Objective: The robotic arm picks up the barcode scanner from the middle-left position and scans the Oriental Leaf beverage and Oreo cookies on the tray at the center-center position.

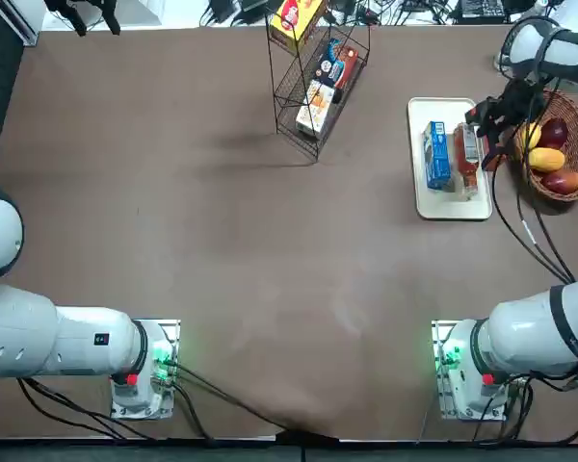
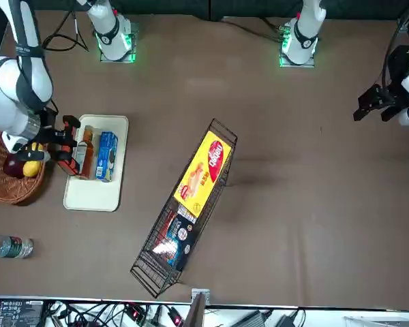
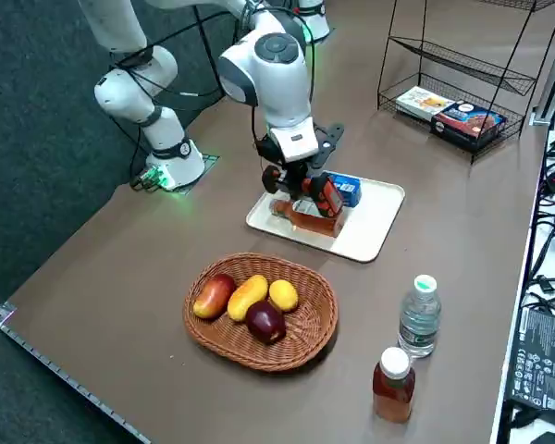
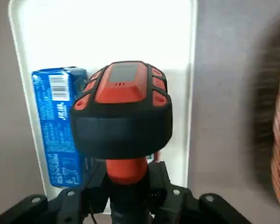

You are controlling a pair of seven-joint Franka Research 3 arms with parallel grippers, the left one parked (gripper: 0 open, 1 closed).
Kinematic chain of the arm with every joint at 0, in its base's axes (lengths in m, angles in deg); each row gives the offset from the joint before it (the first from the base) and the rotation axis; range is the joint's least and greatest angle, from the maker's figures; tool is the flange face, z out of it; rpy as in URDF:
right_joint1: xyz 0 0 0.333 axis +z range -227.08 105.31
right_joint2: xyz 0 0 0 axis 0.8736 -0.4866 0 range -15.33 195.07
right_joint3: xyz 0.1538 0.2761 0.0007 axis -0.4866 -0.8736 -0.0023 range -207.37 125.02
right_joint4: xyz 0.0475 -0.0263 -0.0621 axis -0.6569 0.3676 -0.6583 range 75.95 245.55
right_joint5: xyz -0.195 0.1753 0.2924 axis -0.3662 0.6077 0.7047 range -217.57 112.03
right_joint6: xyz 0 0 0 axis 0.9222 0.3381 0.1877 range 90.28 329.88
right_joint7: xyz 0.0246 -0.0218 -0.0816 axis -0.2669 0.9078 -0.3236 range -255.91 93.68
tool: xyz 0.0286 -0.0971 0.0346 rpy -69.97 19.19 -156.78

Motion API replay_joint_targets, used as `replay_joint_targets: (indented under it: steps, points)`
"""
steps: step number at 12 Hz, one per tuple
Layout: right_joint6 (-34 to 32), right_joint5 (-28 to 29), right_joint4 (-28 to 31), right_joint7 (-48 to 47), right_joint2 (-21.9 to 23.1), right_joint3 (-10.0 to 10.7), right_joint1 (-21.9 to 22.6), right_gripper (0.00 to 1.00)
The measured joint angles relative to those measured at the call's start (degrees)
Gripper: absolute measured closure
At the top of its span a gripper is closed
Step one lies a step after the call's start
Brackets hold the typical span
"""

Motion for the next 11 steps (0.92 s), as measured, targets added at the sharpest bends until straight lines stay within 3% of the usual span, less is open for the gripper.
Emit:
replay_joint_targets:
  steps: [5, 11]
  points:
    - [-0.2, 0.0, -1.1, -1.9, 0.0, -0.4, 4.9, 0.57]
    - [-1.2, 0.1, -3.3, -10.0, 0.0, -0.7, 14.8, 0.57]
